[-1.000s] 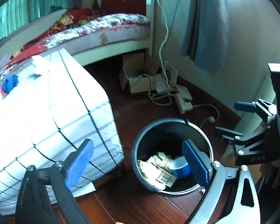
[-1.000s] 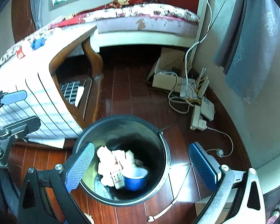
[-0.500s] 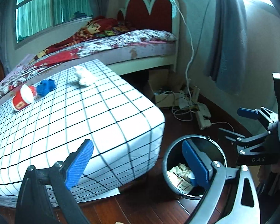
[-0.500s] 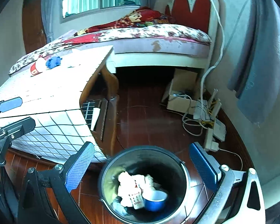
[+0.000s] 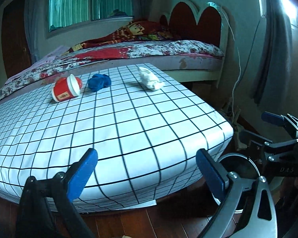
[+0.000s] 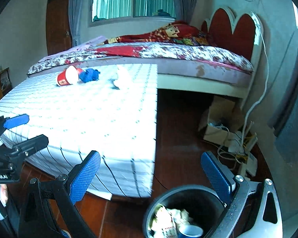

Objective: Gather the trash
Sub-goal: 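Move both tools back over the table toward the remaining trash, then grasp the red paper cup with left tool while right tool grasps white tissue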

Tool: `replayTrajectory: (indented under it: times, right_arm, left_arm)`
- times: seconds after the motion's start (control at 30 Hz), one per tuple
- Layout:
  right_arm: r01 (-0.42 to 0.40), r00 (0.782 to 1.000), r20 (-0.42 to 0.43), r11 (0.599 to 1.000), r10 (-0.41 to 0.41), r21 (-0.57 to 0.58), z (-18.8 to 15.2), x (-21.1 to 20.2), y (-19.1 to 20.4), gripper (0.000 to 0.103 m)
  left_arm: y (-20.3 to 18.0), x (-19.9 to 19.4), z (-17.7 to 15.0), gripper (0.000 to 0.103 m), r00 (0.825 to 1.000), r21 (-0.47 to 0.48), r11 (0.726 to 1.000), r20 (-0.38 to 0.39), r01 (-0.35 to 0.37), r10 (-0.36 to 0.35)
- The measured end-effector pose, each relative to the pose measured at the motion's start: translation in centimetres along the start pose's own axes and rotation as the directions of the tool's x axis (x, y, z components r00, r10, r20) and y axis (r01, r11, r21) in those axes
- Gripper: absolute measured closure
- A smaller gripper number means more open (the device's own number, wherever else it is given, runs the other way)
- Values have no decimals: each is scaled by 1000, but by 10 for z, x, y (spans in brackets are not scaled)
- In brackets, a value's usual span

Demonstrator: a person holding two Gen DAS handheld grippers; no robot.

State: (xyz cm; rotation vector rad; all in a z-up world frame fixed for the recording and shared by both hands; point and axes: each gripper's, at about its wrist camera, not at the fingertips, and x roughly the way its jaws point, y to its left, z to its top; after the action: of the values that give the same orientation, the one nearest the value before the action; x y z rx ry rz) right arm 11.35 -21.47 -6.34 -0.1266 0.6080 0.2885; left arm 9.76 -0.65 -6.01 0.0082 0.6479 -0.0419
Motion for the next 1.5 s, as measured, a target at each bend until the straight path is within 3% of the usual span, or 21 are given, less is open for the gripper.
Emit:
replayTrajectory:
  times: [0.37,0.53,0.63,0.73,1.2,1.3,1.37,1.5]
  right_arm:
    - [-11,999,53,1000,10,16,57,39,51,1]
    - [-36,999,-28,999,36,-20,89,81,60,1]
    - [-55,998,-33,998,56,9,105,98,56,1]
    - [-50,997,-64,999,50,8,119,121,56,17]
    - [-69,981,-184,996,58,-56,142,207,61,22]
    - [-85,975,-209,995,72,-56,145,219,61,33]
    - [-96,971,-223,994,81,-58,146,226,62,47]
    - [-105,970,-227,993,88,-60,154,238,64,54]
  left_arm:
    - [86,6,22,2,988,-77,986,19,-148,150]
    - [123,21,39,2,977,-117,970,11,-211,214]
    - [142,35,46,2,976,-140,966,-7,-216,217]
    - [155,51,53,2,972,-160,959,-29,-235,234]
    - [190,128,96,2,971,-168,956,-58,-240,234]
    - [194,140,101,3,974,-166,960,-71,-224,215]
    - [196,148,104,3,973,-164,960,-78,-227,217]
    - [198,158,109,3,973,-166,959,-81,-228,218]
